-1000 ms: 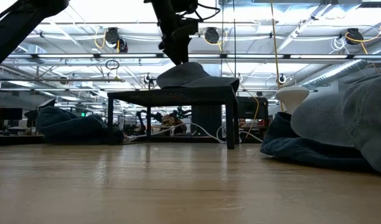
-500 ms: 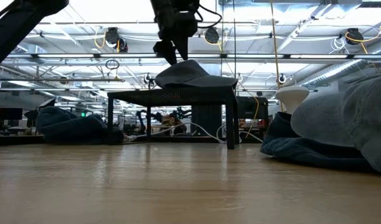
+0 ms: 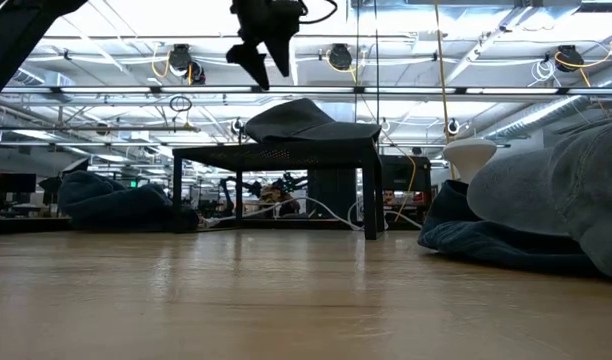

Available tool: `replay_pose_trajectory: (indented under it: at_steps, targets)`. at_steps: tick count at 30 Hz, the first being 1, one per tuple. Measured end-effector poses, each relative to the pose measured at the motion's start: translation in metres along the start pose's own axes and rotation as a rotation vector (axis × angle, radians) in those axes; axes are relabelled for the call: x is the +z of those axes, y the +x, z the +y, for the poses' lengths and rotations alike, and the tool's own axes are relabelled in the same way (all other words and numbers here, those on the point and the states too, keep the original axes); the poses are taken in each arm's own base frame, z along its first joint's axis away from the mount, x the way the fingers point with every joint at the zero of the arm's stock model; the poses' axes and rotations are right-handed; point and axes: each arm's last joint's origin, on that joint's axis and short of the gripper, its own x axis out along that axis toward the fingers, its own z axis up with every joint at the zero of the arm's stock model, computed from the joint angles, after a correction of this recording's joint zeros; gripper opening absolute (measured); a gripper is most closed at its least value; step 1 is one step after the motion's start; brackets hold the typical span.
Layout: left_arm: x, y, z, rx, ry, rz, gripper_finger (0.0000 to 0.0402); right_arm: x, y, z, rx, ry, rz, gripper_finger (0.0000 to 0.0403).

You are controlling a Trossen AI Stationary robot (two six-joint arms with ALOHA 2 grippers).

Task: Pick & Place hat
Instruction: Put the left gray cap on the shelf

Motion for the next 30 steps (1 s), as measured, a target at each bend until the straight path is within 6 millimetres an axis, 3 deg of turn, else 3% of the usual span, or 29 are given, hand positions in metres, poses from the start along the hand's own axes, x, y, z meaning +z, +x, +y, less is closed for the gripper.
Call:
replay_pose_trajectory:
  at_steps: [3, 10, 17, 25, 30]
  targets:
    - [-0.004, 0.006, -0.014, -0.051, 0.061, 0.035, 0.0298, -0.004, 0.000, 0.004, 0.003, -0.017, 0.003, 0.0366]
    - [-0.018, 0.040, -0.038, -0.001, 0.118, 0.115, 0.0298, -0.005, 0.000, 0.005, 0.003, -0.003, 0.001, 0.0366]
    - [-0.014, 0.066, -0.038, 0.114, 0.116, 0.028, 0.0298, -0.005, 0.000, 0.005, 0.006, -0.004, -0.001, 0.0366]
    - [0.001, 0.066, -0.032, 0.120, 0.106, -0.108, 0.0298, -0.005, 0.000, 0.005, 0.006, -0.004, -0.001, 0.0366]
    - [0.007, 0.077, -0.023, 0.102, 0.082, -0.101, 0.0298, -0.005, 0.000, 0.005, 0.006, -0.005, -0.001, 0.0366]
